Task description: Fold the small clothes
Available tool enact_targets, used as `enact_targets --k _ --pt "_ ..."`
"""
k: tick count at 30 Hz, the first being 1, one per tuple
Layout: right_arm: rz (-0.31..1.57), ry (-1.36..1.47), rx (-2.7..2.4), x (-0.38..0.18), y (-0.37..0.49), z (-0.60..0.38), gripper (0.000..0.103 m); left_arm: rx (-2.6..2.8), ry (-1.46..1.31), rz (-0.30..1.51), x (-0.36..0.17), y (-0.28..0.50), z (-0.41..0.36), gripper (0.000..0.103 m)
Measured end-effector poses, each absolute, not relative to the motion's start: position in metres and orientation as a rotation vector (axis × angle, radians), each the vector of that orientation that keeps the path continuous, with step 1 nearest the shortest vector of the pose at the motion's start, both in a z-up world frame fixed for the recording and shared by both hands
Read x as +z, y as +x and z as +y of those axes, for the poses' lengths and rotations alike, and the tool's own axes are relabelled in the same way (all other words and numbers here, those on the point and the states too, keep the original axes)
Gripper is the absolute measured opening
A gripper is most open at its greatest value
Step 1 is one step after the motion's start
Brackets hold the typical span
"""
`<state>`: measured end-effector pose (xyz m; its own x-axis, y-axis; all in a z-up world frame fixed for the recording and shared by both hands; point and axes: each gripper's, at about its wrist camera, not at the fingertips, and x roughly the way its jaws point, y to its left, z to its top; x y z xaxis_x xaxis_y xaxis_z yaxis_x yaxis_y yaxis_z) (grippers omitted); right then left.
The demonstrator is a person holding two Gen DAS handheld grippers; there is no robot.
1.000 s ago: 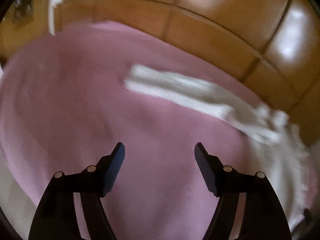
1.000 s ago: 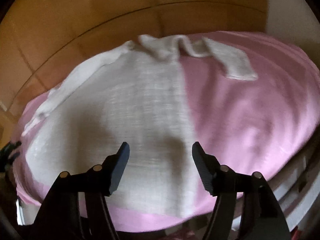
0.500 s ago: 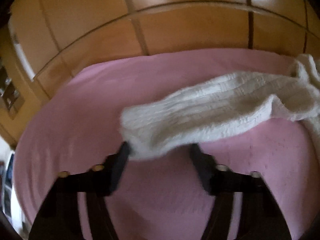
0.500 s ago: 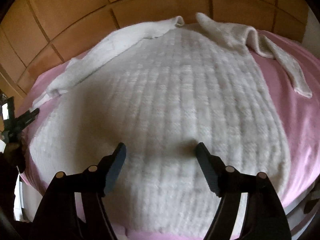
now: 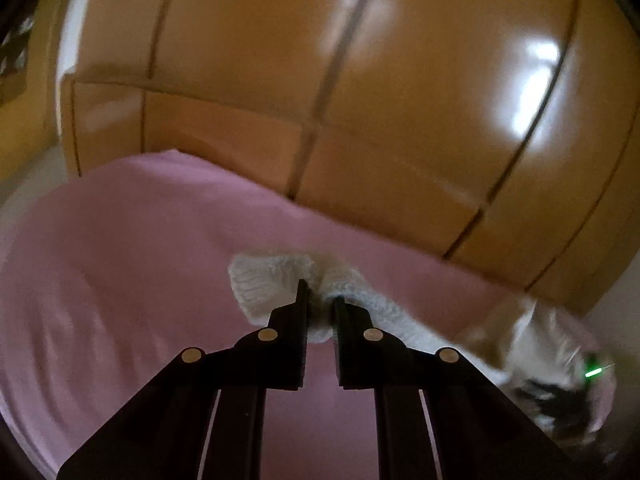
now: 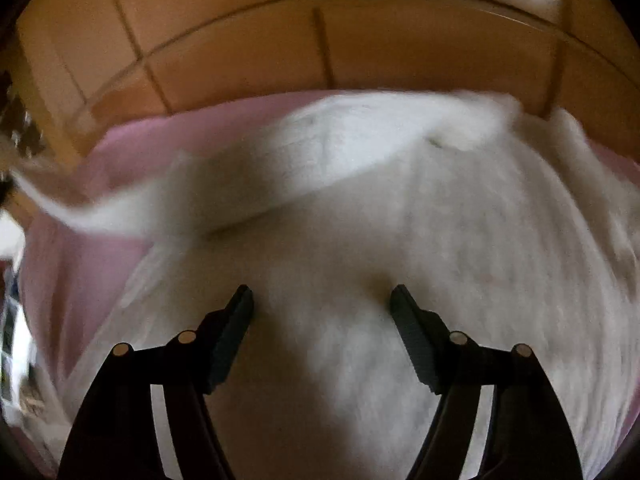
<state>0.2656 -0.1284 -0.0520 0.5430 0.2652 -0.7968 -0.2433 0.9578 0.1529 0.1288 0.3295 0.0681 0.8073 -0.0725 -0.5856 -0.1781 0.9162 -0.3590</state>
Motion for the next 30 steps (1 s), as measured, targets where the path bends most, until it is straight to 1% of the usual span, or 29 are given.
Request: enact_targets --k 3,6,7,9,10,12,15,17,20,23,27,28,30 --pt "0.944 -0.024 0.309 -0.051 0.315 -0.105 0.06 0.105 -0.505 0.62 0.092 0.13 0.353 0.009" --pt "0.863 0.062 0.226 -0.031 0.361 -0.107 0.063 0.197 -0.563 0.644 0.097 0.149 0.375 0.009" --pt "0.835 0.106 0.184 -0.023 0.373 -0.113 0.066 0.236 -0.56 0.657 0.095 0.158 0.379 0.009" --pt "0.823 0.142 0.155 -0.018 0.379 -0.119 0.067 0.27 -0.571 0.703 0.082 0.182 0.382 0.009" --pt "0.82 0.147 0.144 -0.018 0.377 -0.122 0.073 0.305 -0.565 0.719 0.074 0.191 0.379 0.009" --pt "0.824 0.13 0.135 -0.024 0.368 -0.129 0.077 0.359 -0.571 0.747 0.058 0.214 0.383 0.009" --pt "0.869 0.064 0.117 -0.044 0.347 -0.136 0.077 0.436 -0.575 0.779 0.037 0.236 0.387 0.011" --pt "0.908 0.054 0.102 -0.059 0.332 -0.145 0.078 0.483 -0.604 0.802 0.023 0.239 0.392 0.011" --pt "0.918 0.059 0.1 -0.066 0.322 -0.149 0.08 0.512 -0.594 0.835 0.013 0.238 0.398 0.011" --pt "0.919 0.054 0.133 -0.061 0.33 -0.143 0.08 0.515 -0.564 0.86 0.015 0.236 0.398 0.011" --pt "0.985 -0.018 0.294 -0.058 0.365 -0.106 0.079 0.454 -0.644 0.84 0.036 0.228 0.404 0.011" --pt "0.964 -0.044 0.279 -0.054 0.374 -0.098 0.079 0.452 -0.632 0.827 0.044 0.227 0.403 0.015" --pt "0.91 0.04 0.203 -0.043 0.4 -0.099 0.08 0.505 -0.592 0.8 0.059 0.224 0.403 0.027"
